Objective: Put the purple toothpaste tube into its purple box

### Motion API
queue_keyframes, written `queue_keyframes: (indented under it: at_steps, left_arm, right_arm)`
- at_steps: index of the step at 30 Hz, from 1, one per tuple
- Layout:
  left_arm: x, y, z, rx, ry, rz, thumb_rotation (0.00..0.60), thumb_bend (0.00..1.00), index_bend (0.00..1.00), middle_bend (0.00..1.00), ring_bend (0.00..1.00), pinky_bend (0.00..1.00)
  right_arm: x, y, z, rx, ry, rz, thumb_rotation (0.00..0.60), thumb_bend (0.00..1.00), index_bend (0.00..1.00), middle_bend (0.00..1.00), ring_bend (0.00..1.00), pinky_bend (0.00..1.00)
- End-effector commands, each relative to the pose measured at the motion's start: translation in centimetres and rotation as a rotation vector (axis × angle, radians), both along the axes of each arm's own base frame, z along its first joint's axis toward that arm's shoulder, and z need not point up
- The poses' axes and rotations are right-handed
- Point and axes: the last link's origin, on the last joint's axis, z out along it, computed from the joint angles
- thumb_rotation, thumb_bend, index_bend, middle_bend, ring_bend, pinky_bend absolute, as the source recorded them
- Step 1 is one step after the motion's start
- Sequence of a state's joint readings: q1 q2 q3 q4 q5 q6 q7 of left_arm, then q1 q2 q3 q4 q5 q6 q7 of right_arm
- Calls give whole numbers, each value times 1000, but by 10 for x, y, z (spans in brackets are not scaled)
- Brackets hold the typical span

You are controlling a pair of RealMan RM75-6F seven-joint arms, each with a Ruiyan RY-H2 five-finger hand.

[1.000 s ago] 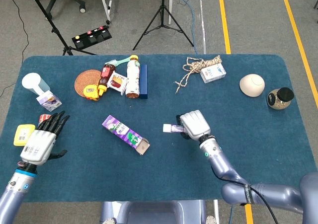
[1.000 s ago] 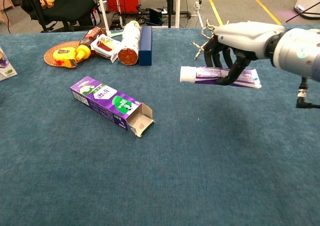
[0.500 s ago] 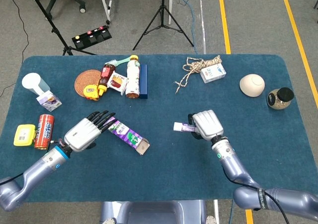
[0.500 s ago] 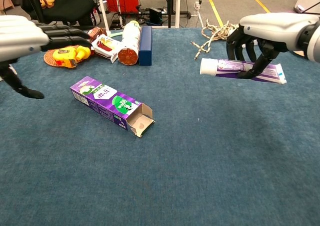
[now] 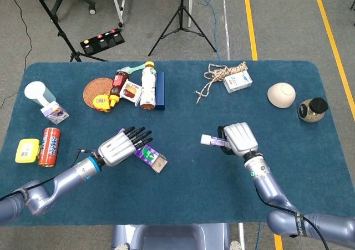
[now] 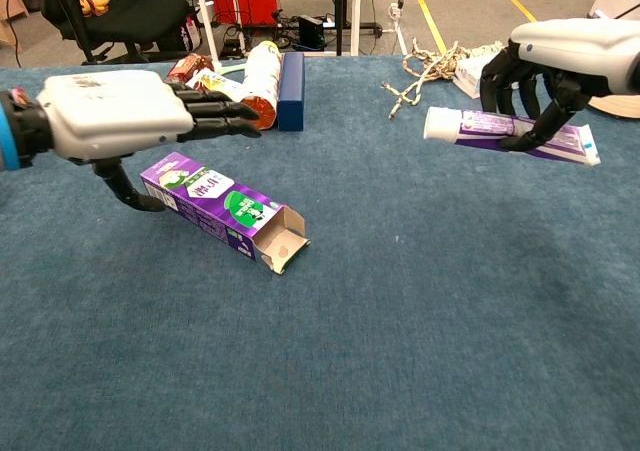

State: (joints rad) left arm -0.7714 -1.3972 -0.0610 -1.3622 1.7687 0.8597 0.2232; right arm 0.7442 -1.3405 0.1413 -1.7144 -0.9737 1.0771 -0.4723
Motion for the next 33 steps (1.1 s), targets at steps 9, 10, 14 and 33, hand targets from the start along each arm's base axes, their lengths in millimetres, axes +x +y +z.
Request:
queue_keyframes:
  at_steps: [9,10,14,33]
  left_arm:
    - [7,19,-35,-30,72,-29,600,189,0,0,0,161]
    - [7,20,-36,-29,73,-26,600,189,0,0,0,161]
    - [2,26,-36,-21,84,-4,600,186,0,0,0,161]
    - [-7,33,-48,-14,84,37,600,218,369,201,191,400]
  right_arm:
    - [-10,-3,3,-14,-6,-26,600,512,579,584,583,683]
    - [-11,-3,4,-16,-6,-29,600,512,579,584,583,683]
    - [-15,-5,6,-23,-7,-39,600,511,579,584,583,683]
    - [-22,-6,13,-34,-7,-49,600,512,584,589,588,687]
